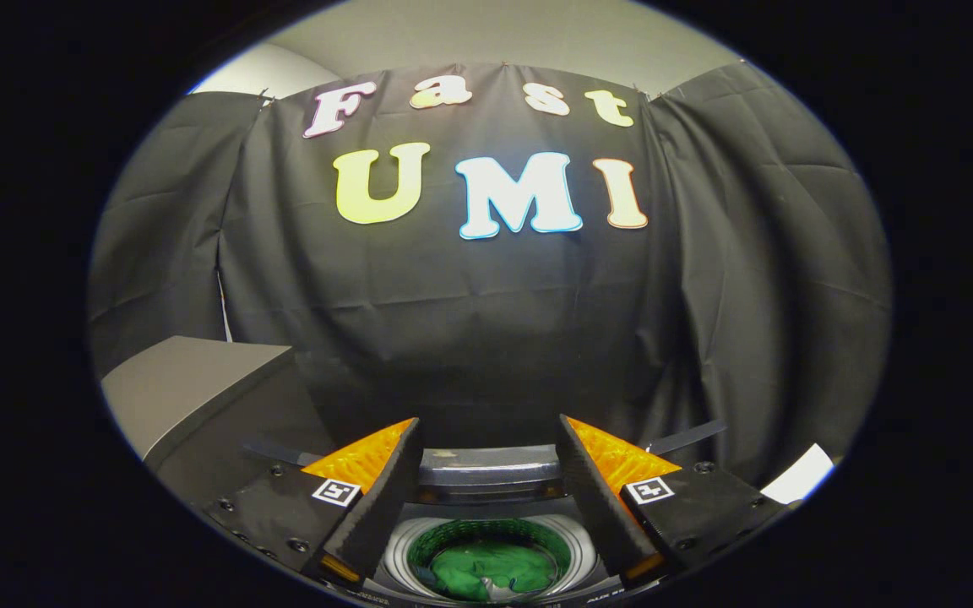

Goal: Put the clothes into the washing machine and then close the washing machine lid.

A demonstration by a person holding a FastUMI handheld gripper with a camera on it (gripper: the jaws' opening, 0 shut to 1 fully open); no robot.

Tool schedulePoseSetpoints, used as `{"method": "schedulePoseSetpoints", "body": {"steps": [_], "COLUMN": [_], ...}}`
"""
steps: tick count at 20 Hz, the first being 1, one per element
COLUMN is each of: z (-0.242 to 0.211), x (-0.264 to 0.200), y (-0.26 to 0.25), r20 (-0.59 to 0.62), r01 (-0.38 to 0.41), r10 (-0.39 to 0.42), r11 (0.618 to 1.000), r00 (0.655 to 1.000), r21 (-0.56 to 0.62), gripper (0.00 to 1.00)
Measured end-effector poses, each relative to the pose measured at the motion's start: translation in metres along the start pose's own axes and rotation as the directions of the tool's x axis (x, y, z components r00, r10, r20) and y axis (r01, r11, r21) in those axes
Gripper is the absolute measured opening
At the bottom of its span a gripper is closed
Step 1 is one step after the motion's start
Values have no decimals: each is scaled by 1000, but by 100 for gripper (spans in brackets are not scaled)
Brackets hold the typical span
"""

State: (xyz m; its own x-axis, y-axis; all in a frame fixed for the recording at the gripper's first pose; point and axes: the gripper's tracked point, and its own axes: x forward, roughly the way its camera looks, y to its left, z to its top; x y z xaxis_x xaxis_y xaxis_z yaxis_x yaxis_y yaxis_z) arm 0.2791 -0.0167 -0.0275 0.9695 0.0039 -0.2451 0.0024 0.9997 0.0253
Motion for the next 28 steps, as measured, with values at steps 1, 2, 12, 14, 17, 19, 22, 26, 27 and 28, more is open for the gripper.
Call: {"method": "schedulePoseSetpoints", "body": {"steps": [1,2,12,14,17,19,22,26,27,28], "z": [-4,-9,-69,-69,-53,-37,-12,12,16,19], "x": [-3,-8,-56,-65,-85,-104,-137,-179,-187,-197], "y": [0,1,27,30,32,35,41,51,53,56], "r20": [-6,-16,-99,-97,-59,-22,38,106,120,130], "r01": [-1,-6,-50,-47,-39,-36,-34,-35,-35,-34], "r10": [1,6,48,45,38,35,35,39,40,40], "r11": [1000,1000,999,999,999,999,999,999,998,998], "r00": [1000,1000,994,994,998,999,999,994,992,991], "r21": [8,18,-13,-15,-15,-18,-27,-42,-44,-44], "gripper": [98,98,98,98,98,98,98,98,98,98]}}
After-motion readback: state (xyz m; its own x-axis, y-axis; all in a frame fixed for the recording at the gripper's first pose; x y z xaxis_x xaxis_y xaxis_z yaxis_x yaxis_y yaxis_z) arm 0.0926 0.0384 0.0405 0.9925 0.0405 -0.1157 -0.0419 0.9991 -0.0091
